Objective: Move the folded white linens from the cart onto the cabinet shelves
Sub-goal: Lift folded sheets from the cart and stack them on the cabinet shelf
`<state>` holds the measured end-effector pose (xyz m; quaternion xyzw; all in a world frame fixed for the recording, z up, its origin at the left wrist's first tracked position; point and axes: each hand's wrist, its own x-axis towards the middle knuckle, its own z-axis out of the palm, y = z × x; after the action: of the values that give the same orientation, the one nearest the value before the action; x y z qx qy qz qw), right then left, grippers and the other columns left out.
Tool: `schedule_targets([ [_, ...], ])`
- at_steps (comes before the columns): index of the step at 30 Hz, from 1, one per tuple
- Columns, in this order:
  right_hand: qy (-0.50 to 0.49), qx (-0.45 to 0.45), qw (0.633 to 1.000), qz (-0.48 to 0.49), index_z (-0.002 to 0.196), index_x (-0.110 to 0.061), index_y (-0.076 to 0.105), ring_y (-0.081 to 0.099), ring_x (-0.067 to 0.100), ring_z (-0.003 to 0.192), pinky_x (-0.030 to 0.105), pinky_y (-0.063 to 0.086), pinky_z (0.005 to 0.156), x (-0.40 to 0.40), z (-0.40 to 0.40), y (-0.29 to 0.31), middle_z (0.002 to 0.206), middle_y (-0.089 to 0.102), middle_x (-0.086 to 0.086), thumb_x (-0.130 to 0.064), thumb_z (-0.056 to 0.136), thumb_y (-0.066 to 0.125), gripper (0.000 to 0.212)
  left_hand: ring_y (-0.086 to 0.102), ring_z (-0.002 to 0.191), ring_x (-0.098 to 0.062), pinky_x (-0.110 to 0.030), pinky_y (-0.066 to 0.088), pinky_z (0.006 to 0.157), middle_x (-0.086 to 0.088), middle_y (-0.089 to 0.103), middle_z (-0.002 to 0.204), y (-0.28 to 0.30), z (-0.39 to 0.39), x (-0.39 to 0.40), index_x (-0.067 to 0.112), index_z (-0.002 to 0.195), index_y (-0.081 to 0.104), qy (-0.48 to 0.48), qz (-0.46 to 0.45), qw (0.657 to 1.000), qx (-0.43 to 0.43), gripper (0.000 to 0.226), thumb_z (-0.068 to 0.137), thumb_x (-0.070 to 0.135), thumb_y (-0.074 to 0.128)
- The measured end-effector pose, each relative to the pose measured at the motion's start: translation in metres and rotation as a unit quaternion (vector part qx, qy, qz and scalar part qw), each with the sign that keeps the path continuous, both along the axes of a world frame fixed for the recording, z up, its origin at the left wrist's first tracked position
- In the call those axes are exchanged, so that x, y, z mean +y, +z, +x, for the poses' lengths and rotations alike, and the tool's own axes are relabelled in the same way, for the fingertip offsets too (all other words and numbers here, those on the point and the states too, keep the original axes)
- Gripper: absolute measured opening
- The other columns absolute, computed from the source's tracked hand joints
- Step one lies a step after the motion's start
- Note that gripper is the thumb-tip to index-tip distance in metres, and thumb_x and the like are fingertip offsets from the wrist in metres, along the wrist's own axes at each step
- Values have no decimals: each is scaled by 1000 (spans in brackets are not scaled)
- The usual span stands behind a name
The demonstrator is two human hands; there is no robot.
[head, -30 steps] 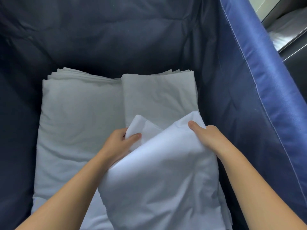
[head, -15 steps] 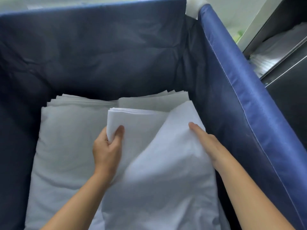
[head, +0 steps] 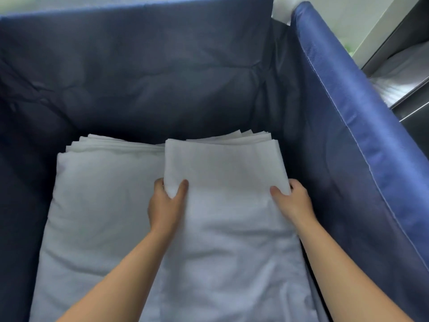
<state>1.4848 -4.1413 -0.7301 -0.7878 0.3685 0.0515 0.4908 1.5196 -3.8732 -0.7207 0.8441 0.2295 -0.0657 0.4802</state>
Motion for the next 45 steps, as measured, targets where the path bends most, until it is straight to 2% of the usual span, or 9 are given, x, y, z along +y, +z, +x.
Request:
schedule_targets([
  [5,-23,-6,1000,9,96,-16,65,68,25,89,39,56,81,5,-32,-19,89,70,-3,-33,89,70,18,57,82,-20,-31,40,72,12,61,84,-7,-12,10,21,101,62,-23,58,998,-13,31,89,49,67],
  [11,16,-118,983,-140,87,-17,59,65,20,79,34,52,70,15,-23,7,85,68,-8,-33,92,65,18,66,84,-12,-30,48,73,11,69,90,0,-18,3,21,100,65,41,1,993,-113,21,93,41,65],
  [16,69,-46,986,-146,88,-16,61,64,26,81,39,54,72,9,3,-3,86,68,-1,-43,91,64,27,66,90,-21,-43,55,87,5,68,94,-19,-7,16,18,105,58,84,-36,995,-27,39,88,52,65],
  [19,73,23,993,-91,96,-15,65,66,29,89,43,56,81,0,-8,-19,93,69,2,-49,90,63,35,65,89,-18,-39,53,85,8,67,92,-21,-23,17,20,101,60,70,-13,997,-4,38,86,55,66],
  [22,57,29,996,-59,99,-17,65,65,25,88,38,55,78,3,-42,-28,94,69,0,-56,87,62,41,64,88,-19,-34,49,79,9,67,92,-18,-55,19,21,100,61,36,15,999,3,39,86,57,67],
  [27,15,57,996,-72,82,-19,63,65,22,77,39,56,71,13,-101,-36,82,69,-1,-70,77,61,51,65,84,-11,-34,49,76,12,68,87,-19,-104,22,20,94,61,42,-1,999,23,39,83,56,72],
  [37,8,96,991,-90,70,-18,62,63,20,70,36,54,65,13,-182,-28,71,68,-4,-71,77,64,53,66,91,-15,-38,52,84,13,69,91,-17,-185,21,27,94,65,70,-30,995,67,34,79,56,76],
  [41,-19,50,996,-70,54,-15,45,50,19,53,30,42,52,18,-201,-14,51,52,-3,-60,83,68,58,65,93,-8,-34,51,83,18,69,94,-12,-212,20,31,95,65,73,-52,993,78,31,79,56,77],
  [45,-33,8,995,-89,52,-14,39,43,16,49,28,35,48,21,-207,5,49,46,-3,-50,87,69,59,65,95,-9,-34,51,85,19,68,96,-6,-220,19,31,100,65,68,-57,993,74,33,79,53,78],
])
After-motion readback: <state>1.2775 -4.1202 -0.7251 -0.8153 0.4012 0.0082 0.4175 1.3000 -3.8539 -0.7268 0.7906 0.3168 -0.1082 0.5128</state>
